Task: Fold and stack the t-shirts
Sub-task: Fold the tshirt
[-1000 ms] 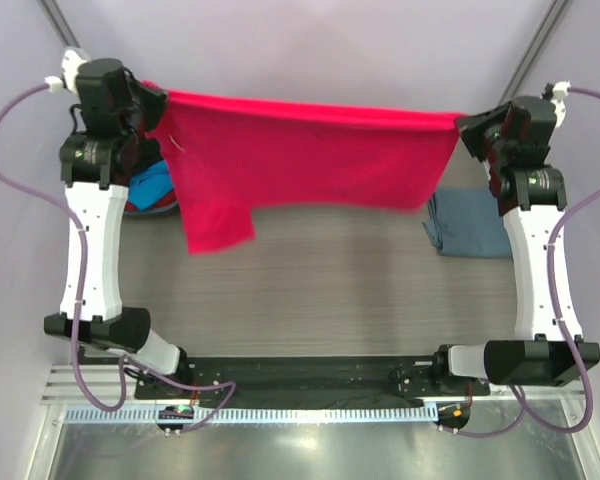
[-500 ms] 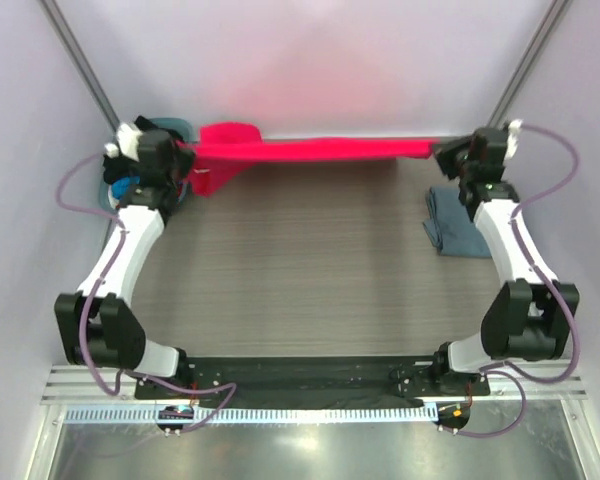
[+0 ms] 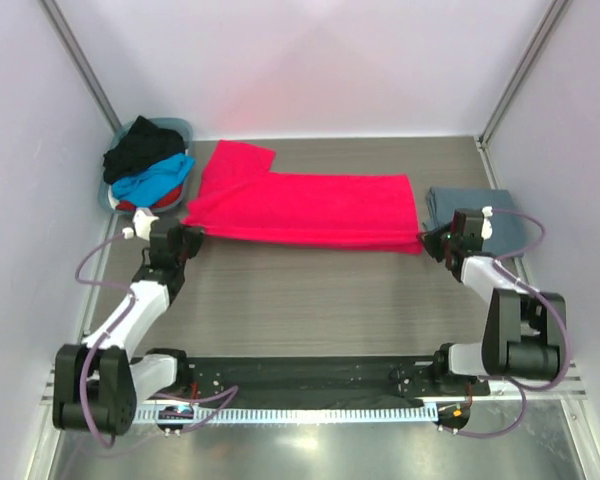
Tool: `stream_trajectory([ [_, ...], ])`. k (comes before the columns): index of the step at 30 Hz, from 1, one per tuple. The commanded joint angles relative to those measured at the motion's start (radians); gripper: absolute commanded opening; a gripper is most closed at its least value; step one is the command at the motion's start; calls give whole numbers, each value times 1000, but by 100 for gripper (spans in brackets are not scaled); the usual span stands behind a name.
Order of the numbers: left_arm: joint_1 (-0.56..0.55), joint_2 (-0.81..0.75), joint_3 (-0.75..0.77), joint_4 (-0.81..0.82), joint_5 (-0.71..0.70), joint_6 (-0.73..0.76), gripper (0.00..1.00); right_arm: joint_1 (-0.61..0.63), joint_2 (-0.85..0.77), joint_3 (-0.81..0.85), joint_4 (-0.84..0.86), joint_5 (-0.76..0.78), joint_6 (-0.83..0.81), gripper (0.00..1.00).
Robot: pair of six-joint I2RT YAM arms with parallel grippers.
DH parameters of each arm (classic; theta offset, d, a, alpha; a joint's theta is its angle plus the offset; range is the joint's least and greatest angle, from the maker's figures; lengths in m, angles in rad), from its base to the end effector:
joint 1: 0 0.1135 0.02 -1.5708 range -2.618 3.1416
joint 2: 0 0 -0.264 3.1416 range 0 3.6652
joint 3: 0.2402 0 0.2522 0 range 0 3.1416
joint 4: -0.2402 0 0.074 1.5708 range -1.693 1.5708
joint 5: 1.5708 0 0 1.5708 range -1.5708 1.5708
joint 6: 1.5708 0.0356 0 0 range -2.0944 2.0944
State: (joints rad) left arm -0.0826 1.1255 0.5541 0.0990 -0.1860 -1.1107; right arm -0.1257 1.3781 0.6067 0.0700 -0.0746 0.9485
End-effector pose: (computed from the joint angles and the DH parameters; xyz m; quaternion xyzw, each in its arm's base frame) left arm 0.2416 -0.0134 0.2202 -0.4598 0.7157 -0.2265 0.4745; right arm 0.2687 -0.0313 0.1742 0.4503 0.7868 0.1993 0.3722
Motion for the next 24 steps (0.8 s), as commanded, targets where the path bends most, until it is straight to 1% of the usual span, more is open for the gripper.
stream_trajectory([
  [1, 14, -127, -100, 53, -15, -14, 0, -12, -132, -79, 71, 53, -57, 1],
  [2, 12, -182, -124, 42, -10, -12, 0, -12, -195, -102, 59, 68, -62, 1],
  [4, 12, -246, -196, 16, -1, -11, 0, -12, -256, -169, 48, 75, -71, 1],
  [5, 14, -275, -218, 8, -1, -12, 0, -12, -322, -189, 36, 105, -73, 1],
  [6, 12, -339, -244, 1, -1, -12, 0, -12, -352, -209, 30, 108, -70, 1],
  [9, 12, -435, -306, -60, -20, -17, 0, -12, -459, -281, 7, 114, -53, 1],
  [10, 12, -496, -312, -121, -33, -17, 1, -14, -482, -307, -5, 114, -48, 1],
  [11, 14, -524, -319, -149, -44, -21, 5, -14, -502, -324, -7, 110, -40, 2],
  [12, 12, -545, -318, -186, -56, -26, 14, -12, -542, -338, -10, 108, -28, 8],
  [13, 12, -582, -315, -255, -66, -32, 25, -12, -560, -360, -16, 107, -18, 16],
  [14, 14, -595, -309, -289, -82, -41, 37, -12, -579, -364, -56, 127, -10, 20],
  [15, 14, -607, -295, -320, -89, -46, 42, -12, -599, -364, -100, 150, 15, 25],
  [16, 12, -618, -286, -378, -96, -54, 52, -12, -644, -367, -122, 163, 21, 29],
  [18, 12, -628, -252, -439, -125, -67, 57, -12, -694, -380, -144, 179, 27, 46],
  [19, 12, -632, -240, -482, -138, -66, 60, -11, -750, -380, -154, 185, 27, 52],
  [21, 12, -644, -212, -513, -164, -35, 60, -11, -796, -361, -206, 217, 10, 53],
  [22, 14, -641, -183, -533, -170, -23, 60, -12, -823, -332, -217, 225, -28, 53],
  [24, 12, -626, -157, -557, -173, 14, 59, -12, -823, -286, -265, 233, -75, 53],
])
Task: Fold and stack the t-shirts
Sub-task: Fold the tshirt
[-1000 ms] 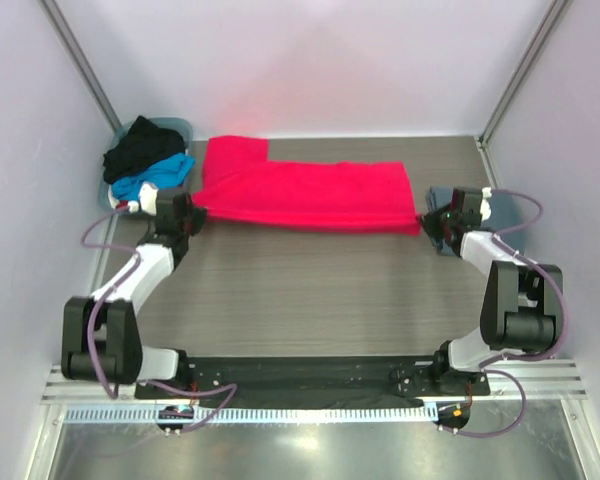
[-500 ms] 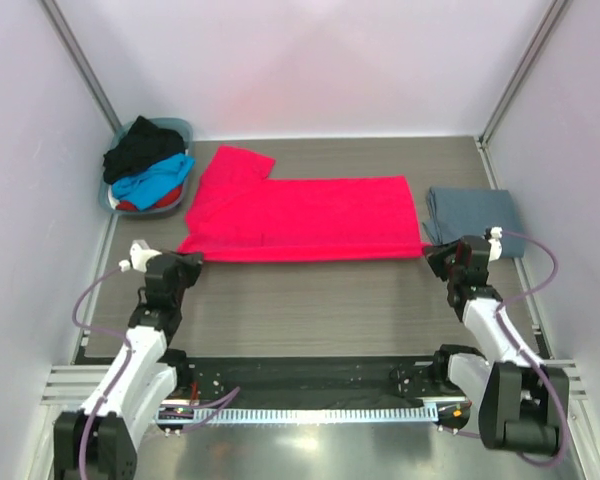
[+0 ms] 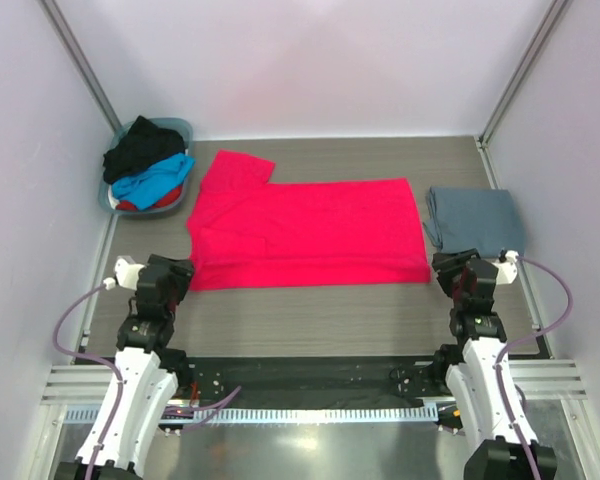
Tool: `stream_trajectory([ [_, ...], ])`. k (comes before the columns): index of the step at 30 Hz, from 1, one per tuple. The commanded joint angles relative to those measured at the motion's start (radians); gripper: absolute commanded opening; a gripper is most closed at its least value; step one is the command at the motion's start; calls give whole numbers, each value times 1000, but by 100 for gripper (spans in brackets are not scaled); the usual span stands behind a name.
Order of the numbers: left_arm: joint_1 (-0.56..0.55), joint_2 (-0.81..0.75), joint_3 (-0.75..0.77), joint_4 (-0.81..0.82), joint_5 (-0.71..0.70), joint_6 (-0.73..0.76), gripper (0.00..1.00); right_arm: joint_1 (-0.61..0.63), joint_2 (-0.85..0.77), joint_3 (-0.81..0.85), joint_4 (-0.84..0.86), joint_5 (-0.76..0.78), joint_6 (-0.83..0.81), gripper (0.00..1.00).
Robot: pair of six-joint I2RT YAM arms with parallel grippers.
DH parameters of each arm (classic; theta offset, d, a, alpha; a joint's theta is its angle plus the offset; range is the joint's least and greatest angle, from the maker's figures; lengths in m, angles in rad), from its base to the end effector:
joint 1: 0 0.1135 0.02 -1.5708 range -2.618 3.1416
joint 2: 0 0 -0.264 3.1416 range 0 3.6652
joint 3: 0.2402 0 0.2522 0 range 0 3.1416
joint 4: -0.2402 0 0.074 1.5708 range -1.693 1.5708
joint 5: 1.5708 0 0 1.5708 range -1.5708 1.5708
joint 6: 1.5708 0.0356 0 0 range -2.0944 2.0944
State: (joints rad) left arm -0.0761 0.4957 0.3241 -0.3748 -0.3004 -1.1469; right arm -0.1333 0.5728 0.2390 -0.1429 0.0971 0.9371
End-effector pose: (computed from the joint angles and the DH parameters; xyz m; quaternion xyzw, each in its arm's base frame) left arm 0.1321 0.0005 0.2002 -0.5028 0.7038 -0.1714 0.4716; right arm 0.1447 -0.0229 0.1828 0.4568 0.7209 0.1651 0.4944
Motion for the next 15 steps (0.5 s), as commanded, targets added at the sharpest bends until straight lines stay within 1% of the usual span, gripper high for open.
stream_trajectory([
  [1, 6, 12, 102, -90, -52, 59, 59, -5, -8, 127, -58, 50, -122, 53],
  [4, 7, 73, 154, -84, -8, 122, 59, -5, 76, 213, -70, -28, -217, 52],
  [6, 6, 124, 176, -67, 13, 163, 59, -3, 160, 250, -80, -68, -251, 50],
  [7, 6, 179, 184, -37, 55, 218, 56, -3, 182, 276, -80, -118, -264, 49],
  [8, 6, 207, 206, -32, 67, 236, 55, -3, 202, 284, -67, -132, -273, 48],
  [9, 6, 233, 216, -20, 81, 248, 55, -3, 232, 286, -57, -143, -268, 46],
  [10, 7, 286, 220, -3, 99, 291, 54, -3, 242, 273, -38, -169, -262, 46],
  [11, 6, 311, 225, 19, 136, 309, 53, -2, 248, 266, 6, -180, -244, 45],
  [15, 6, 431, 216, 132, 126, 351, 48, 8, 304, 220, 132, -230, -192, 44],
])
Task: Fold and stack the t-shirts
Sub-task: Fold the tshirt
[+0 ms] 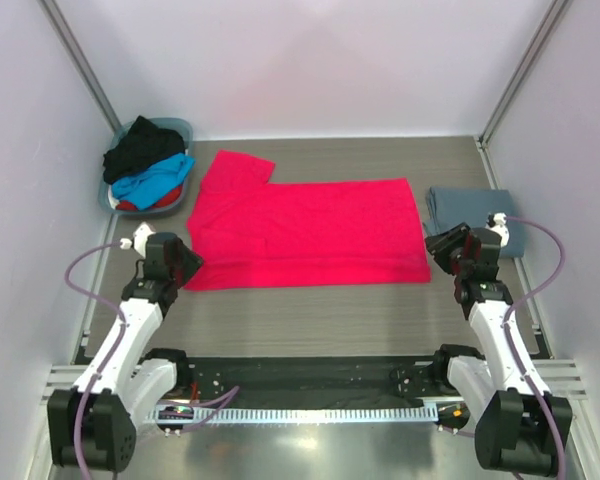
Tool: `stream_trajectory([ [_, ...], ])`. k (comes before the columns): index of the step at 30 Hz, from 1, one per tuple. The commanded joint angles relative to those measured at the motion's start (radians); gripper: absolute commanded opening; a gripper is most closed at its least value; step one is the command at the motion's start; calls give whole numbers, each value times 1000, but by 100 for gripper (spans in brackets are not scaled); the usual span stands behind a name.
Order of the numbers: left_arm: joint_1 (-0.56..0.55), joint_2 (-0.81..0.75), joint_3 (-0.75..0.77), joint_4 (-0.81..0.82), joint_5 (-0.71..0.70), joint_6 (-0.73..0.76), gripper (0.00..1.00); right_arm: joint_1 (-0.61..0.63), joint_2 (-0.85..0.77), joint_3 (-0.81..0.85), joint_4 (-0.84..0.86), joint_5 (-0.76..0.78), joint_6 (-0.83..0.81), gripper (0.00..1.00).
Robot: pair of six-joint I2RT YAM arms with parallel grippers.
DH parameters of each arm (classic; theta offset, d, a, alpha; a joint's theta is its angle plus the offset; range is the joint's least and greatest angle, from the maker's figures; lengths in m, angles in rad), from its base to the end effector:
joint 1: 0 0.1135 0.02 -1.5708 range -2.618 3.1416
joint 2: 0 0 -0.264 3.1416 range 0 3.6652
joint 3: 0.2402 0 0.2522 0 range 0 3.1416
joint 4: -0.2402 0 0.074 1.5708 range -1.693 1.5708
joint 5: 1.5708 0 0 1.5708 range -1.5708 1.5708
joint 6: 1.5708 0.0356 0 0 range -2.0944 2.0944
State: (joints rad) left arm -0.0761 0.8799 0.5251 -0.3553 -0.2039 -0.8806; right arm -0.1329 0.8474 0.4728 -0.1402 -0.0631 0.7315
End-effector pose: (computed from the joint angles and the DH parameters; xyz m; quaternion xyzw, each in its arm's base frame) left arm 0.1849 -0.0069 0.2172 -0.3930 0.8153 -0.1089 0.4110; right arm 0.1891 -0.0230 0.2237 0.3472 0.7906 0.1745 0.4731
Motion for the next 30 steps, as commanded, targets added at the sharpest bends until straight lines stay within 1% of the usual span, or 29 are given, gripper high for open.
stream_trajectory([
  [1, 6, 71, 15, 124, 20, 86, 47, 10, 48, -14, 134, -76, 16, 44],
  [2, 7, 127, 15, 137, 17, 88, 47, 18, 67, -10, 189, -90, 16, 44],
  [3, 7, 152, 16, 174, 32, 95, 46, 21, 88, -5, 198, -90, 16, 44],
  [6, 7, 246, 58, 185, 53, 135, 46, 42, 165, 42, 206, -93, 16, 46],
  [9, 7, 263, 67, 203, 72, 153, 48, 87, 212, 59, 237, -67, 22, 46],
  [10, 6, 260, 58, 214, 72, 155, 44, 102, 226, 72, 246, -58, 25, 46],
  [12, 9, 249, 50, 231, 48, 157, 43, 130, 269, 85, 260, -25, 22, 46],
  [13, 9, 252, 47, 233, 25, 155, 41, 172, 284, 99, 266, -12, 19, 47],
  [14, 10, 257, 47, 237, 21, 155, 39, 186, 318, 108, 271, -1, 14, 46],
  [16, 15, 286, 55, 239, 0, 146, 36, 232, 349, 131, 281, 31, 9, 46],
  [17, 22, 297, 67, 237, -3, 146, 36, 246, 367, 142, 284, 39, 6, 46],
  [18, 38, 312, 76, 240, 6, 140, 38, 257, 398, 154, 289, 40, 0, 47],
  [19, 42, 338, 79, 254, 23, 137, 44, 289, 418, 177, 295, 39, -9, 46],
  [20, 45, 353, 82, 272, 71, 138, 45, 306, 435, 193, 307, 37, -17, 46],
  [22, 47, 398, 95, 312, 106, 143, 49, 346, 496, 239, 324, 19, -44, 47],
  [24, 47, 427, 107, 338, 148, 152, 50, 410, 547, 297, 330, 3, -73, 46],
  [25, 47, 444, 113, 342, 155, 152, 51, 429, 600, 320, 330, -10, -83, 46],
  [27, 48, 484, 124, 351, 182, 154, 50, 483, 662, 368, 330, -56, -96, 47],
  [28, 47, 496, 128, 351, 193, 154, 46, 498, 686, 412, 333, -72, -106, 47],
  [29, 47, 517, 130, 351, 201, 154, 42, 516, 746, 432, 353, -90, -109, 45],
  [30, 48, 527, 133, 375, 237, 152, 38, 545, 772, 450, 369, -145, -112, 45],
])
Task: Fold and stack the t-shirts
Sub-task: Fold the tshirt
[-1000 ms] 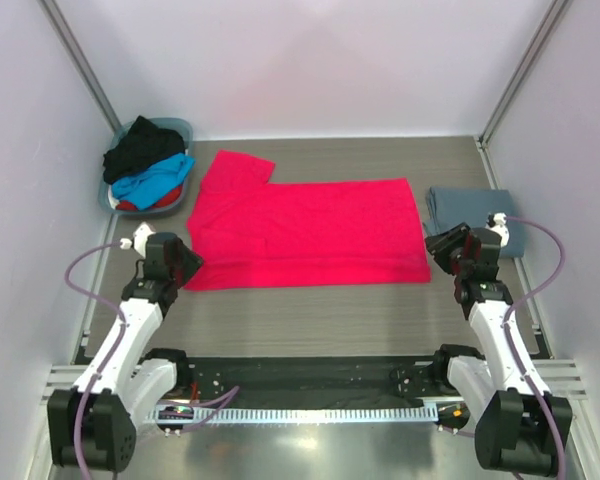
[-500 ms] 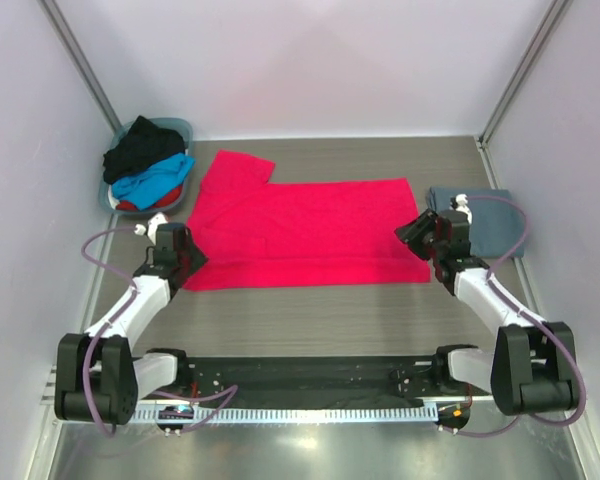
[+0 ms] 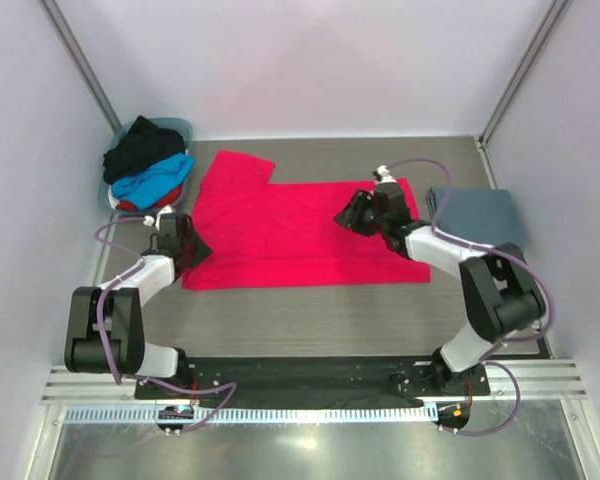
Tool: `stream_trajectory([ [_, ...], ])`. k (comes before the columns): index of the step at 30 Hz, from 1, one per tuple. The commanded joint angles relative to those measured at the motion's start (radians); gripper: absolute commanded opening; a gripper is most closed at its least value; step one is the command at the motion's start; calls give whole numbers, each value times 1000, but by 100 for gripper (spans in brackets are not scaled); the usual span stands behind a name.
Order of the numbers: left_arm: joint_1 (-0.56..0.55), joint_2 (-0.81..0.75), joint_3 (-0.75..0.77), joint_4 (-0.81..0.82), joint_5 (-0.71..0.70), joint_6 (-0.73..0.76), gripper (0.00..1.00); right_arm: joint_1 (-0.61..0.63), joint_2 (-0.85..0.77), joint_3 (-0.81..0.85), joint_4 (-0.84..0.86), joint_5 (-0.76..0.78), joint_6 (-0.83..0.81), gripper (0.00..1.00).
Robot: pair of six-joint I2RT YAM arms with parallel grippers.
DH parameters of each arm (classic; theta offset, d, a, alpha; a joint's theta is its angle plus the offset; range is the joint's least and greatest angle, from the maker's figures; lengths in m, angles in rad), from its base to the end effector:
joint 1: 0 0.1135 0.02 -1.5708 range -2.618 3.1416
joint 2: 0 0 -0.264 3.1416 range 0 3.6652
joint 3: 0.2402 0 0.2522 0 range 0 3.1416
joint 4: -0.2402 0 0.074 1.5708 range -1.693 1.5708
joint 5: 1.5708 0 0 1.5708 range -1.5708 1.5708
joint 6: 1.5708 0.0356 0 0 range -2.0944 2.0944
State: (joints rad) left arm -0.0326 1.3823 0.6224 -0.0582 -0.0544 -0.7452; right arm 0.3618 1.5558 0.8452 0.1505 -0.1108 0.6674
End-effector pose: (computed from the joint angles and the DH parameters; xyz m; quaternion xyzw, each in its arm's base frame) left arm 0.2642 -0.0067 0.1676 -0.3336 0.8678 -0.1159 0.3495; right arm 0.3105 0.1217 0.2051 0.1065 0.8676 0.2801 0.3969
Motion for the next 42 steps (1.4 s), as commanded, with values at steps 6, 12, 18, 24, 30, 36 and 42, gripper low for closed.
stream_trajectory([
  [6, 5, 21, 43, 78, 77, 12, 24, 149, 288, 257, 107, -222, -32, 44],
  [12, 19, 61, 83, 89, 16, 3, 44, 213, 539, 561, 83, -319, -15, 45],
  [18, 28, 124, 106, 109, 83, -17, 46, 269, 722, 744, 71, -369, -6, 46],
  [24, 28, 162, 119, 135, 145, -33, 45, 278, 713, 709, -16, -323, -49, 49],
  [30, 28, 115, 99, 138, 117, -29, 45, 304, 590, 603, -37, -229, -87, 49],
  [36, 28, 115, 99, 140, 110, -28, 44, 310, 534, 563, -23, -204, -78, 49],
  [42, 28, 101, 94, 136, 99, -29, 44, 315, 527, 580, -43, -231, -75, 46],
])
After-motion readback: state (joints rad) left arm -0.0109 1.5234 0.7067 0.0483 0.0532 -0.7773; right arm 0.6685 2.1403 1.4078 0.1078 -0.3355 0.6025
